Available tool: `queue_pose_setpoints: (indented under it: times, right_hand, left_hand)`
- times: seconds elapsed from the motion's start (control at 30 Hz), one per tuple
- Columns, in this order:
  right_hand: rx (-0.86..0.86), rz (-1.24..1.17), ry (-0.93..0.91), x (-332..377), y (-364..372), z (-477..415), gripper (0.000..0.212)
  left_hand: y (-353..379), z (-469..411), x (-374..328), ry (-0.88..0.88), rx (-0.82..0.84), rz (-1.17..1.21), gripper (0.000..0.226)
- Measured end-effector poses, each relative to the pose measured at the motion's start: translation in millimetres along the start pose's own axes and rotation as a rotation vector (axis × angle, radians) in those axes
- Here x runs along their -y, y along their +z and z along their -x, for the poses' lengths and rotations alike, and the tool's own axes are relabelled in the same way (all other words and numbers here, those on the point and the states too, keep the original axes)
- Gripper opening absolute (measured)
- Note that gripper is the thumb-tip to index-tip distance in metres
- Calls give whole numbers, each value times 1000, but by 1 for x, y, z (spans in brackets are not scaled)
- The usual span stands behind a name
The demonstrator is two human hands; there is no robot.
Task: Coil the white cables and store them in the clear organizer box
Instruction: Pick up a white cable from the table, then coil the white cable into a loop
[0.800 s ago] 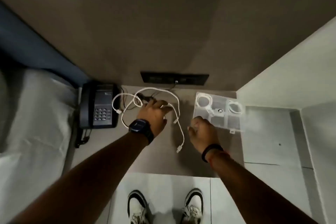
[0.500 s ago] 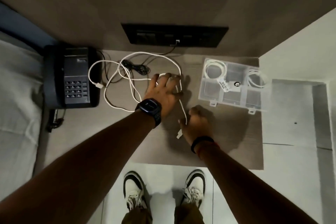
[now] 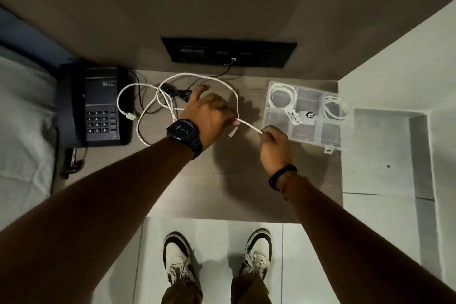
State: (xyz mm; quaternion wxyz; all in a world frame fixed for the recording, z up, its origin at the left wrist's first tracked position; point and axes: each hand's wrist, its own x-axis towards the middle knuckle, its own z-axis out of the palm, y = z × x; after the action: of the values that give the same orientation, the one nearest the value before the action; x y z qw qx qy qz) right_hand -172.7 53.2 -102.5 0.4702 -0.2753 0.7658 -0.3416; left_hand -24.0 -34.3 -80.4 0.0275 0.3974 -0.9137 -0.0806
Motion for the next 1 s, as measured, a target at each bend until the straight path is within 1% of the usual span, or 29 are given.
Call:
queue_pose_setpoints:
  times: [0.07,0.1,0.13,0.2,0.23,0.3,0.37,0.47,0.53,0.6,0.67,0.77,0.83,0.87,0.9,0.93,0.97,1.0]
  right_hand:
    - [116,-226,163,36,-11,9,27]
    - [194,-284,190,55,-19,15,25]
    - [266,-332,184,77,-26,21,28]
    - [369,-415,136,120,-41,36,45]
    - [408,-462,111,142,-48,44,48]
    - [506,-547,70,195,-67,65,41]
    - [625,-599,73,245,-86,91,36]
    - [840,-695,41,332,-112,147,39]
    - [955,-796,-63,390,-121,191,39]
    - [959,-961,-221,445,-130,237,34]
    - [893,-1108,-407,495,-140,277,29]
    - [806,-1278,-673,565,-169,330,33]
    - [687,-1300,-841,602,-188,355,18]
    - [576,-1246,-912,618,-193,365,16]
    - [396,-1129,-970,630,-196,373,23]
    - [169,-936,-1018,639,-197,377,39]
    - [-69,-676,-1065,644,-196,379,60]
    - [-278,-367,-1111,644,-193,377,77]
  left_hand:
    - [-32,-7,2,-15,-43,97,20]
    - [-50,-10,2,-25,-79,156,20]
    - [-71,-13,2,-43,-110,209,20]
    - [-113,-16,1,-67,-168,280,18]
    - [-136,-16,1,-49,-199,298,17]
    - [-189,-18,1,2,-223,295,18]
    - [-244,-20,-1,-1,-245,307,18]
    - [-330,-20,-14,8,-372,394,18]
    - [-382,-20,-32,-23,-484,520,19]
    - [-433,-18,-52,-101,-539,692,19]
    - [-474,-16,-67,-138,-506,778,16]
    - [-532,-1,-79,-117,-464,776,37]
    - [-568,10,-80,-112,-497,803,44]
    - [-586,15,-79,-121,-529,814,46]
    - [-604,20,-77,-137,-559,800,50]
    - [-620,25,-75,-151,-590,760,54]
    - [-635,29,-74,-164,-621,712,59]
    - [-648,33,-73,-175,-651,671,64]
